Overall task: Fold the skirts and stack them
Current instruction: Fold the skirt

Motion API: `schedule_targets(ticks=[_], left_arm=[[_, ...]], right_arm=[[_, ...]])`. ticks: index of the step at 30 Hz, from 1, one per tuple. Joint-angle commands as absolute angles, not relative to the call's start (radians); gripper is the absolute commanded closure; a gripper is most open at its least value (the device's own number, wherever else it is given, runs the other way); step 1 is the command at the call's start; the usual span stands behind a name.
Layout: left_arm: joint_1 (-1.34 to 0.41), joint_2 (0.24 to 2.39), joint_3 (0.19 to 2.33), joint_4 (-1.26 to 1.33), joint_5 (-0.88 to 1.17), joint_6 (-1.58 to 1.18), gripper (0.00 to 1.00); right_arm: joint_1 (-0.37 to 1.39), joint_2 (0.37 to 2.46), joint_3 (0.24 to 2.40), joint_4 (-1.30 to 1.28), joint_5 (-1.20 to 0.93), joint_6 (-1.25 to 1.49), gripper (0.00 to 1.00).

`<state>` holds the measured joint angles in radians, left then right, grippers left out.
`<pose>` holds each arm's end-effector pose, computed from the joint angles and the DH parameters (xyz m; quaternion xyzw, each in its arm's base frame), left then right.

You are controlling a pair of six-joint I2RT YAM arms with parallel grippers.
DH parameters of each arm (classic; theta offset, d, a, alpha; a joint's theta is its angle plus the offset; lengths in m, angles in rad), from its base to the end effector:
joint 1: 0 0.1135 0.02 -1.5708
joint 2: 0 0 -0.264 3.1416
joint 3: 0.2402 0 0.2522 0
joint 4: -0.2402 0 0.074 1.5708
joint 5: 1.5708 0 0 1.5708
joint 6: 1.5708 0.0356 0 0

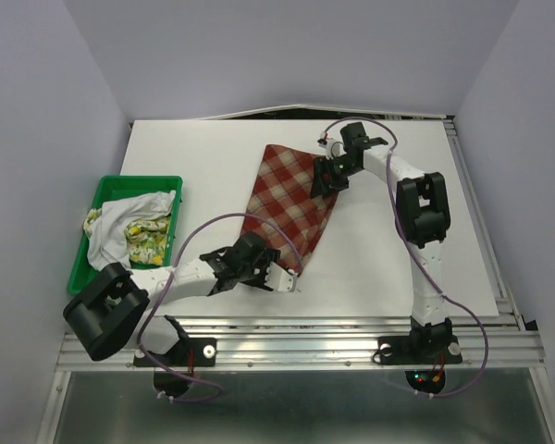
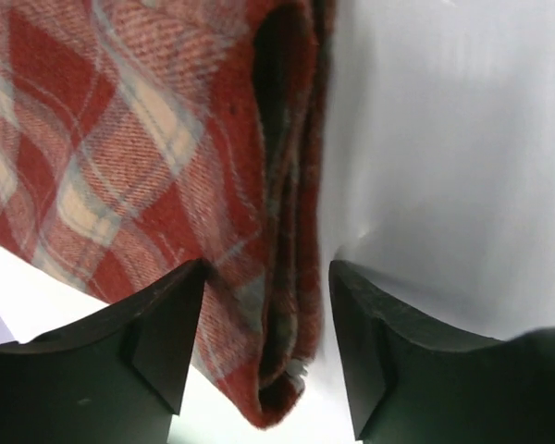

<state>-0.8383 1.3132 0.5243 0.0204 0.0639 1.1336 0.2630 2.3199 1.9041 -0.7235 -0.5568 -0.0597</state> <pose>0.1633 -0.1849 0.1611 0.7741 0.4976 0.0283 0.3904 0.4699 0.1460 0.1681 -0.2089 0.9176 0.2879 0.1775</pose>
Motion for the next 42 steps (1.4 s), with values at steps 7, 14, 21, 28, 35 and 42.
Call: schedule_targets(ticks=[7, 14, 21, 28, 35, 42], left_arm=[[-0.834, 1.442, 0.564, 0.098, 0.023, 1.126, 0.55], [-0.857, 1.319, 0.69, -0.207, 0.142, 1.043, 0.94], [-0.929, 1.261, 0.762, -0.461, 0.239, 0.977, 1.0], [-0.966, 1.325, 0.902, -0.659, 0.348, 0.914, 1.0], [-0.969, 1.422, 1.124, -0.824, 0.436, 0.893, 1.0], [-0.962, 1.557, 1.386, -1.044, 0.479, 0.98, 1.0]], right_arm=[[0.256, 2.367, 1.936, -0.756, -0.505, -0.1, 0.32], [0.256, 2.342, 1.992, -0.765, -0.528, -0.11, 0.28], [0.256, 2.284, 2.107, -0.663, -0.503, -0.075, 0.13], [0.256, 2.422, 2.2, -0.623, -0.538, -0.069, 0.12], [0.274, 2.514, 2.157, -0.637, -0.733, -0.077, 0.31], [0.307, 2.49, 2.036, -0.701, -0.845, -0.204, 0.52]])
